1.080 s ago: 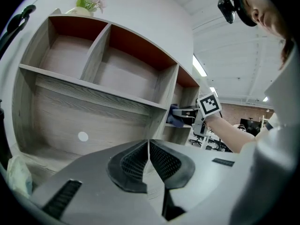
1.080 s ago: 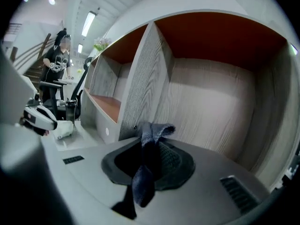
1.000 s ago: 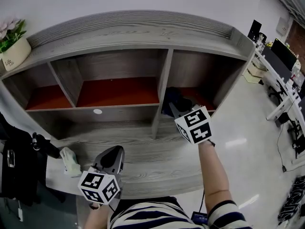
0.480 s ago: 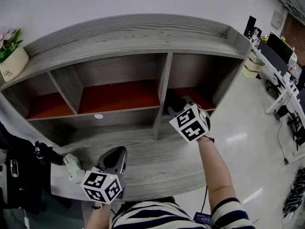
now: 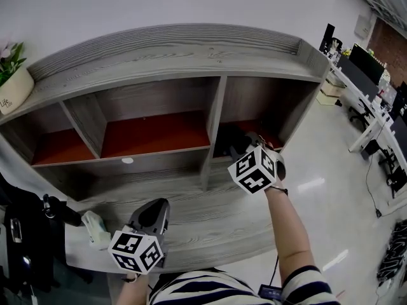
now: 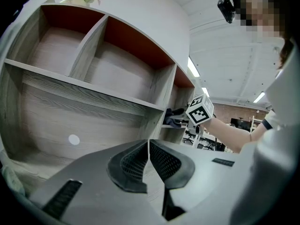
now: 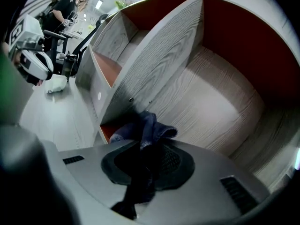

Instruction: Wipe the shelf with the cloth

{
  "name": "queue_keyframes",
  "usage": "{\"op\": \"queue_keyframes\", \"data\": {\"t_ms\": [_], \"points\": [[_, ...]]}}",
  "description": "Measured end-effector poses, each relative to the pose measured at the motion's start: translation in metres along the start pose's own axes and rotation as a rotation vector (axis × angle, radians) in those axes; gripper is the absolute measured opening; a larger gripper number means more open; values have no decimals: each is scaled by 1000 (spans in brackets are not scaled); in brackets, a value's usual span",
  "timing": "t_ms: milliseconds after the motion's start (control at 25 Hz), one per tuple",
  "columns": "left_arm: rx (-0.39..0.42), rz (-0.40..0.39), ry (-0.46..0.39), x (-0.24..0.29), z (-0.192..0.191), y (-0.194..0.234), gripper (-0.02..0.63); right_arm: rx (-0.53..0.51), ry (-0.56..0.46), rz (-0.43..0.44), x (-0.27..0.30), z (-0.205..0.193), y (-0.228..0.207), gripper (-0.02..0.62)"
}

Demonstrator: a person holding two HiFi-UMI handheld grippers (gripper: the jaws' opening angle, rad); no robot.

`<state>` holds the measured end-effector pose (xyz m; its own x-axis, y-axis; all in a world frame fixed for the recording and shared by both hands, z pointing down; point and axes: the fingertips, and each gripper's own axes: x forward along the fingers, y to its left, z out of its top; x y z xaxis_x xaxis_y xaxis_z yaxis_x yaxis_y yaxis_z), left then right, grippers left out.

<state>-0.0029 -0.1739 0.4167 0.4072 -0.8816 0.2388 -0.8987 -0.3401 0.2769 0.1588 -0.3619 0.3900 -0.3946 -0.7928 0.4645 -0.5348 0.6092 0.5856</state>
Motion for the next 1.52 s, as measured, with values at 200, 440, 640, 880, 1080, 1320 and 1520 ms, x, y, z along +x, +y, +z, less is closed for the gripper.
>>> {"op": "queue_keyframes", "data": {"t_ms": [200, 440, 640, 880, 1080, 1320, 1520], "points": [[-5, -10, 3, 2, -2, -1, 23, 46, 42, -50, -5, -18, -16, 74], [-9, -23, 10, 5, -5, -4, 23, 89, 121, -160, -15, -48, -41, 74], [-8, -35, 16, 8, -7, -5, 23, 83, 199, -263, -27, -70, -59, 75], [-9, -57, 24, 13, -7, -9, 25, 32, 294, -374, -45, -89, -72, 74], [-10, -80, 31, 18, -9, -13, 25, 10, 357, -452, -61, -104, -79, 74], [-12, -98, 39, 23, -11, -17, 25, 22, 397, -512, -80, -118, -84, 74], [-11, -110, 36, 23, -10, -21, 25, 47, 411, -524, -96, -124, -82, 74]]}}
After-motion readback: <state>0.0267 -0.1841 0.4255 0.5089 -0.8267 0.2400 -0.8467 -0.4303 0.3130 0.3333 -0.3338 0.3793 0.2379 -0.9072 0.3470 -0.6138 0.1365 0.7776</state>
